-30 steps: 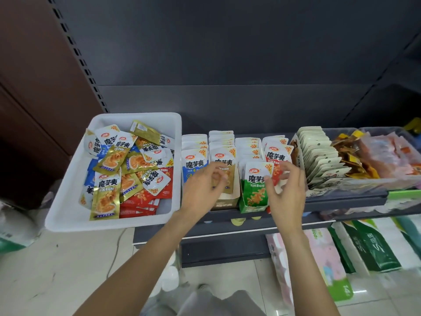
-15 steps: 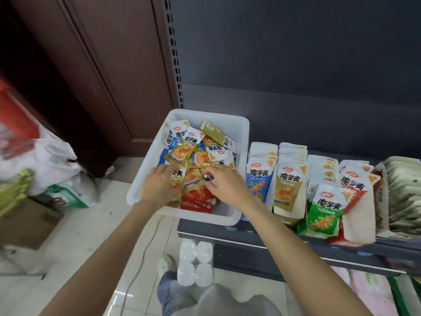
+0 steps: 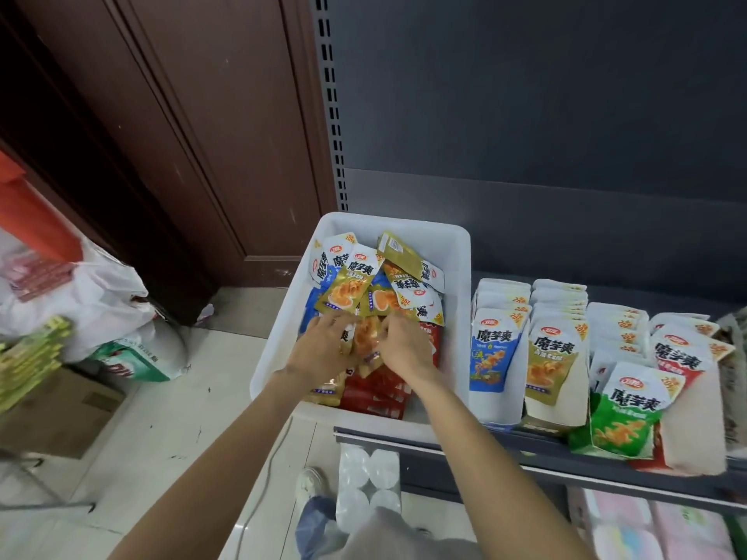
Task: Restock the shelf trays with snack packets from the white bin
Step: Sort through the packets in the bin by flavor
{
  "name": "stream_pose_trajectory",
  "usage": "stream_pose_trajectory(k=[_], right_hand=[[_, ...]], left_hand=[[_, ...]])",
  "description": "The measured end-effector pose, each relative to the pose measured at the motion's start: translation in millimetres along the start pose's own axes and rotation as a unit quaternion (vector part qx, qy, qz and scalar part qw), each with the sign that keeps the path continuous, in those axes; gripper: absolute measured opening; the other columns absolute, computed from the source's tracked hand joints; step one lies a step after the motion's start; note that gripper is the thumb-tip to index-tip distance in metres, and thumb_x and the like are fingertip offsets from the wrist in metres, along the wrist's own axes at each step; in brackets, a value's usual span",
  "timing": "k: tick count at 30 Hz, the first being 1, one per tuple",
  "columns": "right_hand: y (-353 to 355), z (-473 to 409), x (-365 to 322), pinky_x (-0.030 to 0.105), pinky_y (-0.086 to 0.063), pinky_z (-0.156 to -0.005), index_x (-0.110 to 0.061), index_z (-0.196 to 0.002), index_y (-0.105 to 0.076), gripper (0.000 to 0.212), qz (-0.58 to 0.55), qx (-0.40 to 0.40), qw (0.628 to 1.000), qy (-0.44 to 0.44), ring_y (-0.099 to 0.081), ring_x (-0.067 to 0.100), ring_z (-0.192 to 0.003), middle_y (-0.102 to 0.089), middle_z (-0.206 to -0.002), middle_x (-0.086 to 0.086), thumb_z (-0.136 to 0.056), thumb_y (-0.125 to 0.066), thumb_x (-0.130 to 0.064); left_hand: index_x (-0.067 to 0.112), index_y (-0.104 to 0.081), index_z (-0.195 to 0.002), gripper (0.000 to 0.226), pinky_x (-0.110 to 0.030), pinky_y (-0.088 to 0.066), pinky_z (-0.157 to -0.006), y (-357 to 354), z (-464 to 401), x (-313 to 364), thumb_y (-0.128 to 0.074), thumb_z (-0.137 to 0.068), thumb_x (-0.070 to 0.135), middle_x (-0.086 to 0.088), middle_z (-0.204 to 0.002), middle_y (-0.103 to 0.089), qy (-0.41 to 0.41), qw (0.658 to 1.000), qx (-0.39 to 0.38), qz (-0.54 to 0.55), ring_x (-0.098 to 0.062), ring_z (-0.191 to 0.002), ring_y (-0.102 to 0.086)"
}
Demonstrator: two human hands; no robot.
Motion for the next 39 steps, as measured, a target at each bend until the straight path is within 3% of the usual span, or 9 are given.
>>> stream_pose_trajectory(k=[6, 9, 13, 19, 22, 25, 29, 35, 39], right_hand=[[73.7, 33.5, 38.1, 0.019, -0.046, -0.072, -0.01, -0.093, -0.065, 0.012, -0.123, 0.1, 0.987, 0.014, -0.06, 0.014, -0.08, -0.065, -0.09, 0.0, -0.094, -0.053, -0.008], [97.4, 51.7, 52.3, 0.006, -0.04, -0.064, -0.015, -0.093, -0.063, 0.011, -0.225, 0.114, 0.968, 0.002, -0.058, 0.008, -0.085, -0.062, -0.089, -0.007, -0.093, -0.054, -0.009], [94.0, 65.3, 55.1, 0.02, -0.046, -0.074, -0.027, -0.087, -0.058, 0.021, -0.353, 0.092, 0.931, 0.008, -0.061, 0.011, -0.092, -0.065, -0.093, -0.004, -0.093, -0.055, -0.008], [94.5, 89.5, 63.8, 0.014, -0.049, -0.069, -0.032, -0.106, -0.049, 0.03, -0.356, 0.073, 0.931, 0.038, -0.063, 0.007, -0.094, -0.065, -0.101, -0.008, -0.09, -0.06, -0.01], [141.1, 110.5, 73.7, 0.02, -0.049, -0.084, -0.043, -0.129, -0.036, 0.055, -0.235, 0.176, 0.952, 0.09, -0.058, 0.003, -0.107, -0.059, -0.121, -0.013, -0.089, -0.063, -0.016], [191.9, 126.3, 82.0, 0.02, -0.047, -0.086, -0.045, -0.138, -0.031, 0.066, -0.092, 0.244, 0.957, 0.127, -0.053, 0.006, -0.109, -0.053, -0.127, -0.016, -0.089, -0.064, -0.015], [219.2, 124.0, 108.8, 0.032, -0.047, -0.063, -0.032, -0.116, -0.055, 0.031, 0.097, 0.265, 0.952, 0.118, -0.059, 0.016, -0.073, -0.065, -0.1, -0.007, -0.087, -0.065, -0.024], [203.2, 109.1, 141.0, 0.028, -0.035, -0.058, -0.018, -0.107, -0.059, 0.018, 0.17, 0.264, 0.945, 0.093, -0.063, 0.028, -0.078, -0.067, -0.098, 0.002, -0.089, -0.062, -0.021], [182.7, 89.8, 154.8, 0.029, -0.037, -0.06, -0.017, -0.103, -0.059, 0.014, 0.199, 0.234, 0.948, 0.084, -0.063, 0.027, -0.086, -0.066, -0.097, 0.002, -0.09, -0.06, -0.021]], left_hand=[[0.022, -0.062, -0.113, 0.028, -0.022, -0.047, -0.082, 36.8, 22.9, 15.7, -0.067, -0.086, 0.028, 0.005, -0.116, -0.06, 0.028, 0.966, 0.178, 0.188, -0.008, -0.101, -0.058], [0.027, -0.063, -0.104, 0.018, -0.014, -0.048, -0.074, 45.4, 39.3, 32.6, -0.062, -0.088, 0.036, 0.013, -0.106, -0.064, 0.127, 0.897, 0.181, 0.383, 0.001, -0.093, -0.061], [0.023, -0.058, -0.115, 0.034, -0.021, -0.054, -0.073, 39.0, 46.9, 76.6, -0.06, -0.086, 0.038, 0.003, -0.105, -0.071, 0.13, 0.759, 0.058, 0.636, -0.013, -0.097, -0.067], [0.014, -0.06, -0.113, 0.027, -0.018, -0.053, -0.075, 52.4, 36.3, 137.9, -0.063, -0.087, 0.009, 0.007, -0.106, -0.068, -0.024, 0.849, 0.12, 0.514, -0.006, -0.096, -0.066], [0.022, -0.06, -0.111, 0.029, -0.018, -0.053, -0.074, 41.5, 30.3, 180.1, -0.066, -0.086, 0.009, 0.01, -0.103, -0.068, -0.121, 0.886, 0.078, 0.441, -0.001, -0.091, -0.066], [0.04, -0.063, -0.105, 0.028, -0.039, -0.057, -0.072, 24.7, 22.1, 219.3, -0.07, -0.081, 0.025, 0.004, -0.095, -0.073, -0.161, 0.899, 0.043, 0.404, -0.019, -0.082, -0.069], [0.029, -0.066, -0.105, 0.023, -0.043, -0.056, -0.07, -2.7, 8.4, 251.8, -0.066, -0.082, 0.031, -0.001, -0.086, -0.073, -0.182, 0.912, 0.031, 0.366, -0.02, -0.073, -0.068], [0.008, -0.065, -0.107, 0.024, -0.041, -0.053, -0.069, -39.1, -3.7, 261.0, -0.059, -0.091, 0.026, -0.009, -0.085, -0.071, -0.179, 0.948, 0.03, 0.26, -0.021, -0.072, -0.066], [0.015, -0.063, -0.12, 0.03, -0.02, -0.051, -0.073, -43.1, -5.6, 256.5, -0.062, -0.09, 0.018, -0.005, -0.096, -0.071, -0.196, 0.958, 0.049, 0.203, -0.015, -0.077, -0.064]])
Point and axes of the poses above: each hand's wrist, its own z-axis away from the middle knuckle, its own y-axis out of the back of the hand, x = y × z, the point moved 5 cm from there along -z, towards the middle knuckle
